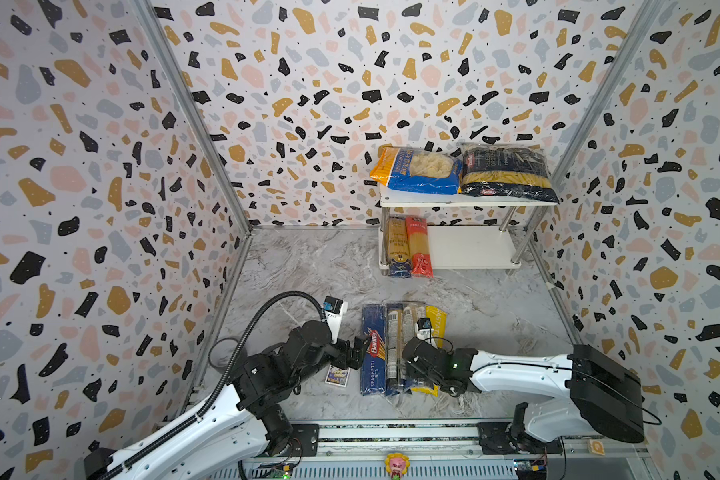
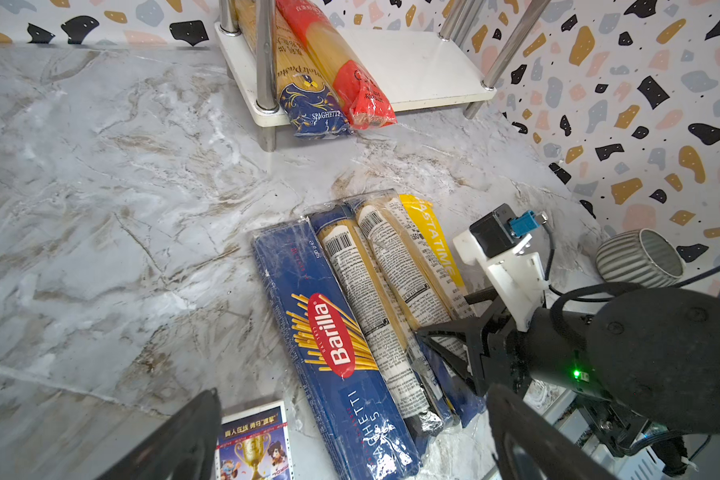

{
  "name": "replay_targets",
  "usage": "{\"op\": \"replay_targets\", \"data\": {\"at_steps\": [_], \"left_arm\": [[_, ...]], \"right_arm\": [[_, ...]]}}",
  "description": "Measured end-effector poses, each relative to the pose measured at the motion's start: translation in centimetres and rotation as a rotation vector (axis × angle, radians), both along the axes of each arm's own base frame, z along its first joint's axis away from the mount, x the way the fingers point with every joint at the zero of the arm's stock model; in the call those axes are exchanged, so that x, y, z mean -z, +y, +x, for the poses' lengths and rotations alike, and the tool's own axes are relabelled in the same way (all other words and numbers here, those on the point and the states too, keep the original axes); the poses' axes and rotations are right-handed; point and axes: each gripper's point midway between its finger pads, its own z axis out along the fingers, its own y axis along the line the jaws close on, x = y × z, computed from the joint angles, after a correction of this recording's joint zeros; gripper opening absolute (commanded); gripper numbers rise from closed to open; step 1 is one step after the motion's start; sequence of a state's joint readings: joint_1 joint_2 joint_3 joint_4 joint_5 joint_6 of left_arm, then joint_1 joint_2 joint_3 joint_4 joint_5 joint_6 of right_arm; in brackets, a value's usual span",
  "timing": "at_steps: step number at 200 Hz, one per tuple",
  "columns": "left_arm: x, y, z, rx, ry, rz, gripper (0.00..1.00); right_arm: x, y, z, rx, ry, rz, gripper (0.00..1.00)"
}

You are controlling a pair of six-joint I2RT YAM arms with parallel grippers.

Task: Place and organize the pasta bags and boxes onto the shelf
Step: 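Close the right gripper on the clear spaghetti pack beside the yellow pack, then lift the clear spaghetti pack upright and carry it to the lower shelf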

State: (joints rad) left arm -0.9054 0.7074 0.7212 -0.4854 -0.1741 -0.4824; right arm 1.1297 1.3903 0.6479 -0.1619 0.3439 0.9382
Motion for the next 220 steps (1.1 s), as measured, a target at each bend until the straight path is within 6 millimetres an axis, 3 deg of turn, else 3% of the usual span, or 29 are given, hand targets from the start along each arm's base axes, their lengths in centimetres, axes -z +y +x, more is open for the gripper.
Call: {"op": "replay_targets", "data": {"at_steps": [33, 76, 121, 220], "left_arm": [[-0.2, -0.4, 0.4, -0.005, 0.007, 0.014, 0.99], [-1.0, -0.7, 0.9, -0.015, -0.001, 0.017, 0.99], [-0.6, -1.2, 1.5, -0.021, 0.016, 0.046, 1.0], [-3.2, -3.1, 3.4, -0.016, -0.018, 0.069, 1.0]], "right_arm": [[-0.6, -0.8, 0.0, -0.008, 0.016, 0.102, 0.42], [-1.7, -2.9, -0.3, -0.02, 0.02, 0.219, 0.39], [-2.9, -4.0, 0.5, -0.025, 0.017, 0.259, 0.37], [-6.6, -6.1, 2.4, 0.0, -0.004, 0.418, 0.35]]}}
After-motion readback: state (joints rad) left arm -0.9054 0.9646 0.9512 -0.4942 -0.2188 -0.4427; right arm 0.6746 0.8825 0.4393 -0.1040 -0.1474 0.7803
